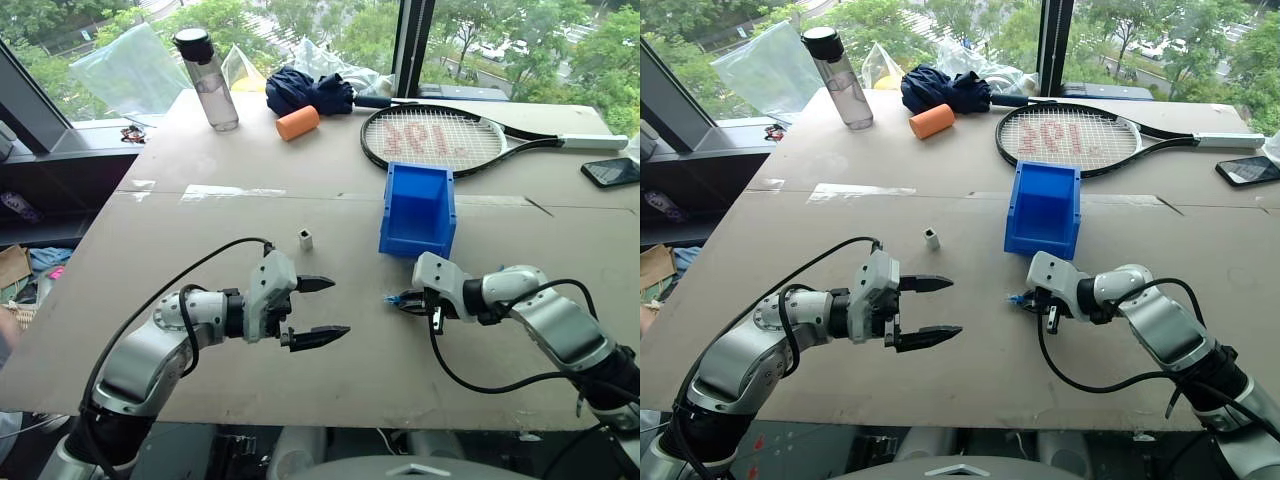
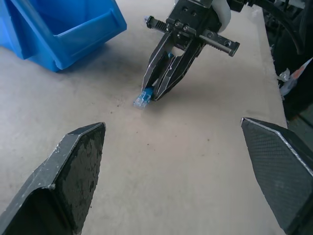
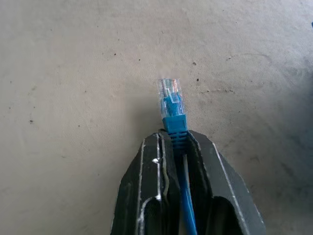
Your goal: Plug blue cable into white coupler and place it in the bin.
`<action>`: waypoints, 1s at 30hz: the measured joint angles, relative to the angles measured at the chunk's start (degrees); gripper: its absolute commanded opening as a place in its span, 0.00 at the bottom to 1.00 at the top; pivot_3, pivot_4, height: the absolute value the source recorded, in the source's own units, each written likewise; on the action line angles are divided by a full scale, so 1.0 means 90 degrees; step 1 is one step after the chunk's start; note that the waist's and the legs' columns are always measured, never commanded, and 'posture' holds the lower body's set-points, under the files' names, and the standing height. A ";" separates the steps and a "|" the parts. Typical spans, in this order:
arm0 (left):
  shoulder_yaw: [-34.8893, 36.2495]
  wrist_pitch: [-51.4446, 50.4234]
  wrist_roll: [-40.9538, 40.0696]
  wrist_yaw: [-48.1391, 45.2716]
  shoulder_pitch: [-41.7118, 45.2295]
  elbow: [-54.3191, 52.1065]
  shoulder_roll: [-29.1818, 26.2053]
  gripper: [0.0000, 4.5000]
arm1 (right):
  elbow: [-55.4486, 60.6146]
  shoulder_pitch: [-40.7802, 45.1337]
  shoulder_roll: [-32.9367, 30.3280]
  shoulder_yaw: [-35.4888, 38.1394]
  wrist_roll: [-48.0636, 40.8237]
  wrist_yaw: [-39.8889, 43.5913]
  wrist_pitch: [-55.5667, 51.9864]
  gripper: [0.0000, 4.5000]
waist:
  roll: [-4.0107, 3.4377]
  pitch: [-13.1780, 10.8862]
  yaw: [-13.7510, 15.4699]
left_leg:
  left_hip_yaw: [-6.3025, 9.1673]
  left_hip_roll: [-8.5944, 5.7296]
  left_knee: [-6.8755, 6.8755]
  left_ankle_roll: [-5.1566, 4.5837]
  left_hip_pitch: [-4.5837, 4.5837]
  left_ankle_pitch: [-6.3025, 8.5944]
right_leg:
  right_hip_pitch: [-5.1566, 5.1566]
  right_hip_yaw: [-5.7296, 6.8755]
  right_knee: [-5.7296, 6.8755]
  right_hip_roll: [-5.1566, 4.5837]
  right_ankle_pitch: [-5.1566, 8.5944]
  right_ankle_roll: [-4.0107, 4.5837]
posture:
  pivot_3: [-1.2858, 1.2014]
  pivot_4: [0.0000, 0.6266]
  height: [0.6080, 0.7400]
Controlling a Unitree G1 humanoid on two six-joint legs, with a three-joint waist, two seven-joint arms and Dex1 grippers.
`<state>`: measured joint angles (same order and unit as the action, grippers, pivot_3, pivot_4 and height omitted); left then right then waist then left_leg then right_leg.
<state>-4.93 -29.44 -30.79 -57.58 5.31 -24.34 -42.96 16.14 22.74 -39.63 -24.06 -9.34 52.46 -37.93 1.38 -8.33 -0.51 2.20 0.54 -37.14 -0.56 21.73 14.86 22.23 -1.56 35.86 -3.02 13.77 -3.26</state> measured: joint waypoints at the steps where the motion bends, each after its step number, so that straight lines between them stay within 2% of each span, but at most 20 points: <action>1: -0.0083 0.0005 0.0136 0.0016 0.0039 0.0023 -0.0011 1.00 | -0.0026 -0.0012 -0.0006 0.0050 -0.0008 -0.0007 0.0002 0.45 | -0.0001 0.0000 0.0003 | 0.0000 0.0000 0.0000 0.0000 0.0000 0.0000 | 0.0000 0.0000 0.0000 0.0000 0.0000 0.0000 | 0.52 0.24 1.00; 4: -0.0463 0.0014 0.0493 0.0030 0.0252 0.0103 0.0001 1.00 | 0.0143 -0.0392 -0.0108 0.0449 -0.0203 0.0030 0.0013 0.75 | -0.0002 -0.0001 0.0063 | 0.0006 -0.0005 0.0002 0.0000 0.0006 0.0000 | 0.0000 0.0004 -0.0002 -0.0003 -0.0002 -0.0004 | 0.52 0.24 1.00; 6: -0.0646 0.0079 0.0606 -0.0024 0.0473 0.0233 0.0153 1.00 | 0.0492 -0.1013 -0.0282 0.0900 -0.0664 0.0267 0.0061 0.97 | -0.0005 -0.0003 0.0144 | 0.0012 -0.0008 0.0003 0.0000 0.0012 0.0000 | 0.0000 0.0010 -0.0006 -0.0006 -0.0004 -0.0009 | 0.52 0.24 1.00; 9: -0.1021 0.0162 0.0836 -0.0072 0.0986 0.0598 0.0520 1.00 | 0.1222 -0.2033 -0.0353 0.1815 -0.1286 0.0364 0.0137 0.99 | -0.0010 -0.0003 0.0164 | 0.0015 -0.0012 0.0000 -0.0001 0.0011 0.0001 | -0.0005 0.0012 -0.0006 -0.0007 -0.0012 -0.0024 | 0.52 0.24 1.00; 10: -0.1261 0.0250 0.1045 -0.0108 0.1242 0.0897 0.0705 1.00 | 0.1616 -0.2729 -0.0401 0.2417 -0.1428 0.0327 0.0324 0.99 | -0.0011 -0.0001 0.0175 | 0.0015 -0.0014 -0.0002 -0.0001 0.0013 0.0001 | -0.0007 0.0013 -0.0006 -0.0007 -0.0011 -0.0025 | 0.52 0.24 1.00; 11: -0.1291 0.0262 0.1075 -0.0111 0.1252 0.0952 0.0728 1.00 | 0.1670 -0.2847 -0.0404 0.2514 -0.1459 0.0319 0.0358 0.99 | -0.0008 0.0000 0.0157 | 0.0009 -0.0013 -0.0003 -0.0001 0.0007 0.0001 | -0.0008 0.0009 -0.0006 -0.0006 -0.0011 -0.0026 | 0.52 0.24 1.00; 14: -0.1853 0.0512 0.1494 -0.0232 0.1727 0.1789 0.1248 1.00 | 0.2358 -0.4531 -0.0159 0.3753 -0.1635 0.0104 0.0781 0.99 | -0.0011 0.0002 0.0151 | 0.0010 -0.0012 -0.0004 -0.0001 0.0007 0.0001 | -0.0010 0.0009 -0.0003 -0.0002 -0.0011 -0.0029 | 0.52 0.24 1.00; 17: -0.2126 0.0832 0.1804 -0.0295 0.2042 0.2428 0.1607 1.00 | 0.2758 -0.5263 0.0150 0.4304 -0.1718 -0.0140 0.0944 0.99 | -0.0012 0.0005 0.0099 | -0.0001 -0.0002 -0.0007 -0.0002 -0.0001 0.0001 | -0.0008 0.0001 0.0002 0.0006 -0.0007 -0.0038 | 0.52 0.24 1.00; 20: -0.2332 0.1213 0.2090 -0.0415 0.2420 0.3159 0.2011 0.82 | 0.3157 -0.5974 0.0492 0.4605 -0.1739 -0.0474 0.1076 1.00 | -0.0015 0.0006 0.0116 | 0.0002 0.0000 -0.0007 -0.0002 0.0001 0.0001 | -0.0009 0.0003 0.0002 0.0009 0.0000 -0.0047 | 0.52 0.24 1.00; 22: -0.2453 0.1418 0.2252 -0.0470 0.2499 0.3418 0.2109 0.64 | 0.3223 -0.6172 0.0590 0.4652 -0.1711 -0.0603 0.1117 1.00 | -0.0015 0.0007 0.0114 | 0.0000 -0.0001 -0.0007 -0.0002 0.0001 0.0001 | -0.0009 0.0000 0.0002 0.0008 0.0009 -0.0030 | 0.52 0.24 1.00; 23: -0.2481 0.1602 0.2346 -0.0562 0.2570 0.3560 0.2127 0.52 | 0.3250 -0.6265 0.0651 0.4660 -0.1683 -0.0723 0.1127 1.00 | -0.0013 0.0008 0.0118 | 0.0001 -0.0001 -0.0007 -0.0002 0.0001 0.0001 | -0.0008 0.0000 0.0001 0.0007 0.0009 -0.0025 | 0.52 0.24 1.00; 24: -0.2489 0.1686 0.2397 -0.0594 0.2599 0.3620 0.2125 0.44 | 0.3283 -0.6281 0.0689 0.4659 -0.1671 -0.0780 0.1130 1.00 | -0.0014 0.0009 0.0118 | 0.0000 -0.0001 -0.0006 -0.0001 0.0001 0.0001 | -0.0008 0.0000 0.0001 0.0007 0.0009 -0.0022 | 0.52 0.24 1.00; 28: -0.2470 0.2034 0.2475 -0.0908 0.2666 0.3891 0.2102 0.01 | 0.3418 -0.6260 0.0842 0.4388 -0.1576 -0.1157 0.1147 1.00 | -0.0017 0.0013 0.0130 | 0.0003 0.0000 -0.0006 -0.0002 0.0002 0.0001 | -0.0008 0.0002 0.0001 0.0006 0.0011 -0.0019 | 0.52 0.24 1.00; 30: -0.2423 0.2039 0.2428 -0.1035 0.2668 0.3923 0.2100 0.01 | 0.3417 -0.6219 0.0957 0.4217 -0.1617 -0.1289 0.1107 1.00 | -0.0016 0.0013 0.0131 | 0.0004 0.0000 -0.0005 -0.0002 0.0002 0.0001 | -0.0008 0.0002 0.0001 0.0006 0.0009 -0.0015 | 0.52 0.24 1.00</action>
<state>-26.74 -11.09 -8.94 -66.90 29.32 10.96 -24.05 46.89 -33.23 -31.02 13.90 -23.90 40.86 -27.96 1.23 -8.21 0.67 2.24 0.54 -37.19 -0.58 21.75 14.87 22.16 -1.54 35.87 -2.97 13.85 -3.39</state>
